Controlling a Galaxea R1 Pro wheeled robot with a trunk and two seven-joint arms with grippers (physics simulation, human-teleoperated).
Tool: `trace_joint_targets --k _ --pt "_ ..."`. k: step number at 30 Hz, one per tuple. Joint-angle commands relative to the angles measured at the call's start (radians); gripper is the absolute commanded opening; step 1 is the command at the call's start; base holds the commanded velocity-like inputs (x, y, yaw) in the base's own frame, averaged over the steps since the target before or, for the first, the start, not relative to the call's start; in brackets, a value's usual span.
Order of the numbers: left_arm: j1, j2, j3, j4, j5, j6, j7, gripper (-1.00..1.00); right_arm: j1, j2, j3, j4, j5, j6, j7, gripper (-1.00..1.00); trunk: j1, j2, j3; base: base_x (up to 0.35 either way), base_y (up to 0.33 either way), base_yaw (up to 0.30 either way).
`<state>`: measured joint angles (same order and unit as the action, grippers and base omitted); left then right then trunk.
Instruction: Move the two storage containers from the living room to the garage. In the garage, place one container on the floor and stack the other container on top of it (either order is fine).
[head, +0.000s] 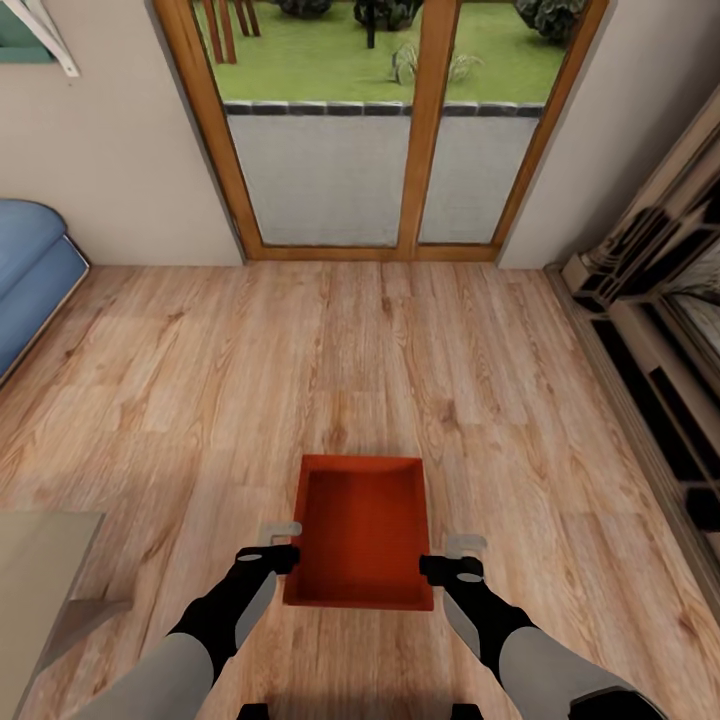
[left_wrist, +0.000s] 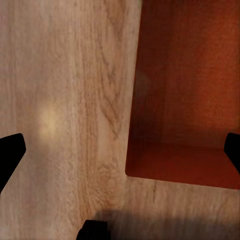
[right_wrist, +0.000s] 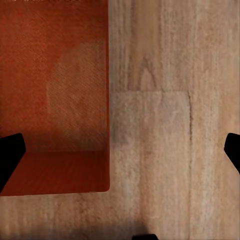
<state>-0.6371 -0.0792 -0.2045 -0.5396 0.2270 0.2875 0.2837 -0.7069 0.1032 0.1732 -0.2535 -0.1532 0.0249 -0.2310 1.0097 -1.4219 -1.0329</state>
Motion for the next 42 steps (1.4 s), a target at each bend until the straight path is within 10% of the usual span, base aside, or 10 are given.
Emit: trace_joint_targets --k 1,42 --pt "0.000 0.001 -0.007 -0.002 0.010 0.004 0.009 1.00 0.000 0.000 0.007 -0.001 -0.014 0.005 -0.009 1.00 0.000 0.000 -0.001 0.020 0.000 -0.033" --pt "0.000 -0.022 -0.010 0.011 0.010 0.003 0.009 1.00 0.000 0.003 0.018 -0.001 -0.005 0.001 0.001 1.00 0.000 0.000 -0.001 0.027 0.032 -0.023"
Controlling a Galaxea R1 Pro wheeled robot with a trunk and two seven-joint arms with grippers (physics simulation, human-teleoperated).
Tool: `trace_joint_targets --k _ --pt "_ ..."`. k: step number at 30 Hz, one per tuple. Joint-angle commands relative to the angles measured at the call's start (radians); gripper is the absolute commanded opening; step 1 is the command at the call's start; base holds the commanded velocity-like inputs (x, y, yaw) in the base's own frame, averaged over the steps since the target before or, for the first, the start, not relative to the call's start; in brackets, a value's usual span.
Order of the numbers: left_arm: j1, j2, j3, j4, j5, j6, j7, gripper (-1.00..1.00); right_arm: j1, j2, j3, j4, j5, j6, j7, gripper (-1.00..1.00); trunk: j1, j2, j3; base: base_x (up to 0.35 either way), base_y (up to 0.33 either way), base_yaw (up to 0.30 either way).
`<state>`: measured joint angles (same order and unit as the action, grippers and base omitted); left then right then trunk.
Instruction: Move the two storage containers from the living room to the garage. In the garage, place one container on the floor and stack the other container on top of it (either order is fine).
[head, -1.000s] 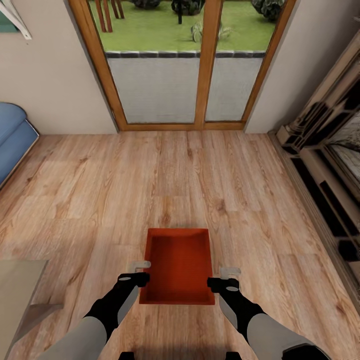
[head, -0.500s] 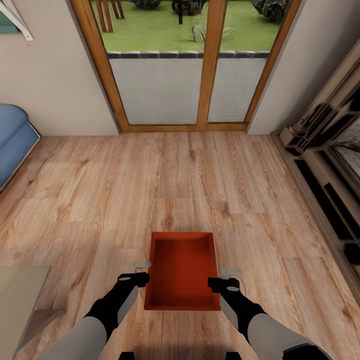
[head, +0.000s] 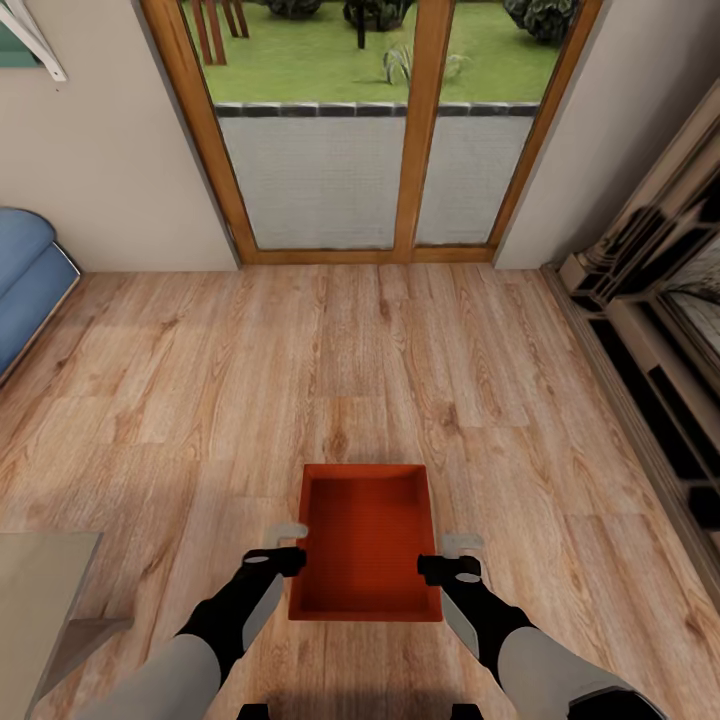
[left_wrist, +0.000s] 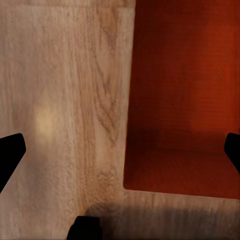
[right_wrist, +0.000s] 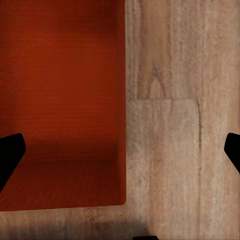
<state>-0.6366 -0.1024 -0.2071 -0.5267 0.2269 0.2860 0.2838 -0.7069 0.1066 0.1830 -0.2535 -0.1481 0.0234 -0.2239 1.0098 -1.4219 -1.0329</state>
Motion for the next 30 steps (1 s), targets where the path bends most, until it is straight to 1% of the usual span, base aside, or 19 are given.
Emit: trace_joint_targets --k 1,7,11,13,17,30 --pt "0.000 0.000 -0.008 -0.004 0.009 0.004 0.009 1.00 0.000 -0.002 0.009 -0.001 -0.010 0.003 -0.001 1.00 0.000 0.000 -0.001 0.000 0.000 0.000" --pt "0.000 -0.004 -0.012 -0.013 0.007 0.003 0.009 1.00 0.000 -0.002 0.013 -0.001 -0.010 0.003 0.009 1.00 0.000 0.000 -0.001 0.000 0.000 0.000" --pt "0.000 -0.007 -0.023 -0.013 0.003 0.003 0.009 1.00 0.000 -0.001 0.037 -0.001 -0.010 0.003 0.011 1.00 0.000 0.000 -0.001 0.000 0.000 0.000" --pt "-0.001 -0.007 -0.038 -0.015 0.003 0.002 0.009 1.00 0.000 -0.001 0.049 -0.001 -0.010 0.003 0.011 1.00 0.000 0.000 -0.001 0.000 0.000 0.000" --pt "0.000 -0.010 -0.047 -0.017 0.004 0.003 0.009 1.00 0.000 -0.001 0.052 -0.001 -0.010 0.003 0.011 1.00 0.000 0.000 -0.001 0.000 0.000 0.000" --pt "-0.001 -0.011 -0.045 -0.018 0.011 0.004 0.011 1.00 0.000 0.002 0.052 -0.001 -0.011 0.003 0.011 1.00 0.000 0.000 -0.001 0.000 0.000 0.000"
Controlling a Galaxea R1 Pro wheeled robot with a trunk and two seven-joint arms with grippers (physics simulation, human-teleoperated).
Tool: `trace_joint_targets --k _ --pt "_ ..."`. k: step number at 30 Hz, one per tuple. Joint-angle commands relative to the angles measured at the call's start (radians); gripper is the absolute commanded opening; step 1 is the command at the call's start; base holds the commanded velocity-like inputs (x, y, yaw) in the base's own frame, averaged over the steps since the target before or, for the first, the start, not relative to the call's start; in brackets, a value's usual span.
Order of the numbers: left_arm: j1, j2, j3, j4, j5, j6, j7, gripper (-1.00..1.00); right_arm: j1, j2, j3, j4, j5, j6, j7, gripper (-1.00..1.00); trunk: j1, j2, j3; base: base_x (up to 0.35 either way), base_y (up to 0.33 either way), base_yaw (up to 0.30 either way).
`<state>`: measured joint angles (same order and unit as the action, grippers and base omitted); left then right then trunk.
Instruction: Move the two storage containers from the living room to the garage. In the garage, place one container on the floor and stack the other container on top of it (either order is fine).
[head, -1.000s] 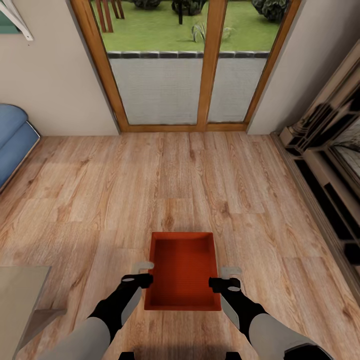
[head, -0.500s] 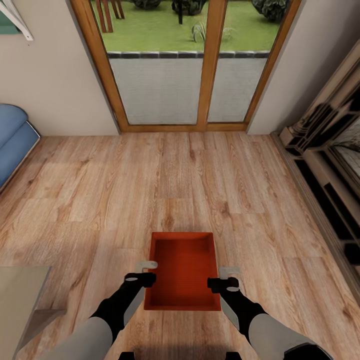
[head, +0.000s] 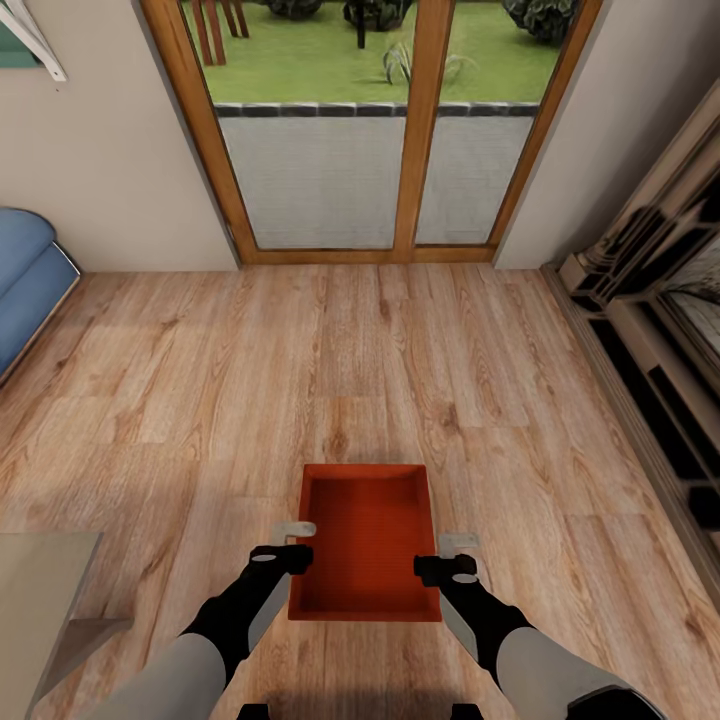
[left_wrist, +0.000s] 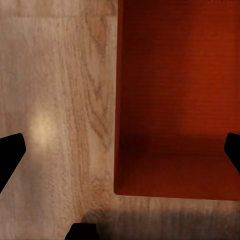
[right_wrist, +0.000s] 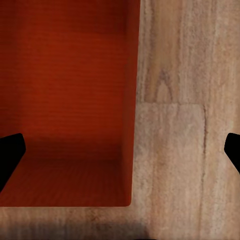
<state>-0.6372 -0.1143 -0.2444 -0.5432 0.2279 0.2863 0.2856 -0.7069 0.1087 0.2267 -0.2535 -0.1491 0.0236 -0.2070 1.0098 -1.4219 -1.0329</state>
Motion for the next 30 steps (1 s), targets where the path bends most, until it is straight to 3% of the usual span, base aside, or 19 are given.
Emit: trace_joint_targets --k 1,30 --pt "0.000 0.001 -0.007 -0.002 0.011 0.004 0.009 1.00 0.000 0.000 0.008 -0.001 -0.010 0.002 -0.006 1.00 0.000 0.000 -0.001 0.000 0.000 0.000" --pt "-0.001 0.005 -0.004 -0.004 0.012 0.007 0.008 1.00 0.000 0.007 0.006 -0.001 -0.010 0.001 -0.008 1.00 0.107 -0.196 -0.088 0.000 0.000 0.000"
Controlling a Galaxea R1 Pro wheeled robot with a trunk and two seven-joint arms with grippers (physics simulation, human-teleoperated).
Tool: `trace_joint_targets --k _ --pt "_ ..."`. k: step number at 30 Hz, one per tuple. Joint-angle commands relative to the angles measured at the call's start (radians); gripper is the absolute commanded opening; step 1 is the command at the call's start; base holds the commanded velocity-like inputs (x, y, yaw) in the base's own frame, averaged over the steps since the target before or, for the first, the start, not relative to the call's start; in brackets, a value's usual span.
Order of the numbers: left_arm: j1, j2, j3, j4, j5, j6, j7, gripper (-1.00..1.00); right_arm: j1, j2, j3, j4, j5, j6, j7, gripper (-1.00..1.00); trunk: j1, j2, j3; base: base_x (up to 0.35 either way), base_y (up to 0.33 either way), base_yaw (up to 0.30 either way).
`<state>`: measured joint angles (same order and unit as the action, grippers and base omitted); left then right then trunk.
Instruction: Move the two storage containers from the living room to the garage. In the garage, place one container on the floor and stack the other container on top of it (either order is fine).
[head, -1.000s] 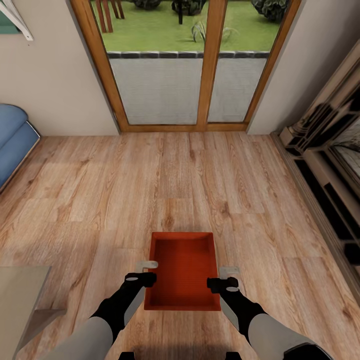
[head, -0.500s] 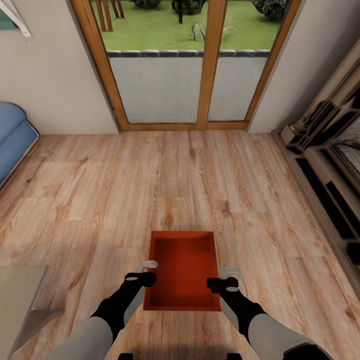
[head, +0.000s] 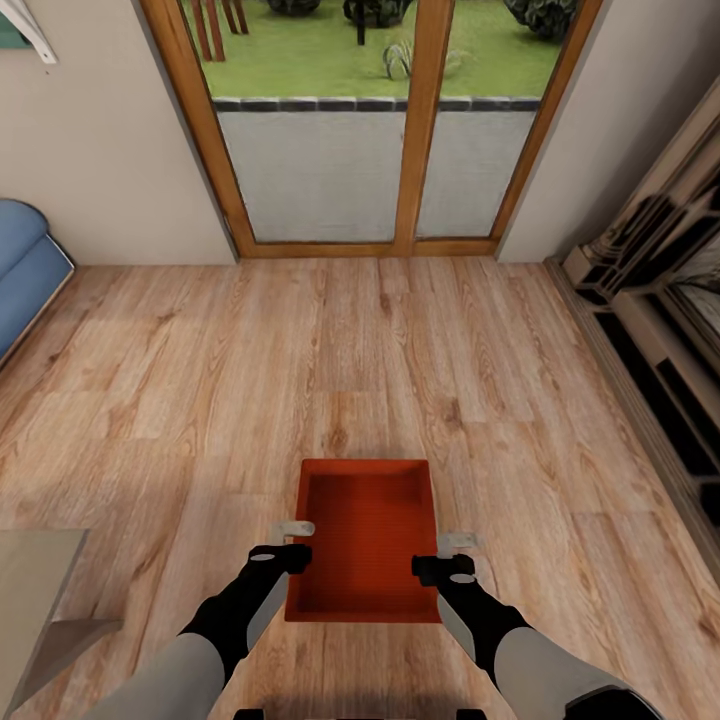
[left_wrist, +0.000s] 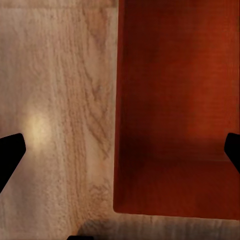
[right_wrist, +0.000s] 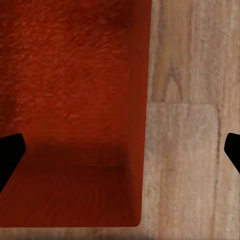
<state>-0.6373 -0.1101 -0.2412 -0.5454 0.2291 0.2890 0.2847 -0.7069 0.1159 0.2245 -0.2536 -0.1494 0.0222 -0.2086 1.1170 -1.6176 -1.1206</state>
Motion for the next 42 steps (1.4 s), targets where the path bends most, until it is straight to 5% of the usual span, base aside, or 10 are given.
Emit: trace_joint_targets --k 1,25,42 --pt "0.000 0.001 -0.007 -0.001 0.010 0.004 0.009 1.00 0.000 0.000 0.009 -0.001 -0.010 0.002 -0.006 1.00 0.004 -0.008 -0.004 0.000 0.000 0.000" --pt "-0.001 0.004 -0.007 0.000 0.009 0.004 0.010 1.00 0.000 -0.009 0.004 -0.001 -0.012 -0.011 -0.008 1.00 0.096 -0.176 -0.079 0.000 0.000 0.000" --pt "0.000 0.004 -0.006 0.000 0.009 0.004 0.010 1.00 0.000 -0.014 0.004 -0.001 -0.012 -0.012 -0.008 1.00 0.096 -0.176 -0.079 0.000 0.000 0.000"
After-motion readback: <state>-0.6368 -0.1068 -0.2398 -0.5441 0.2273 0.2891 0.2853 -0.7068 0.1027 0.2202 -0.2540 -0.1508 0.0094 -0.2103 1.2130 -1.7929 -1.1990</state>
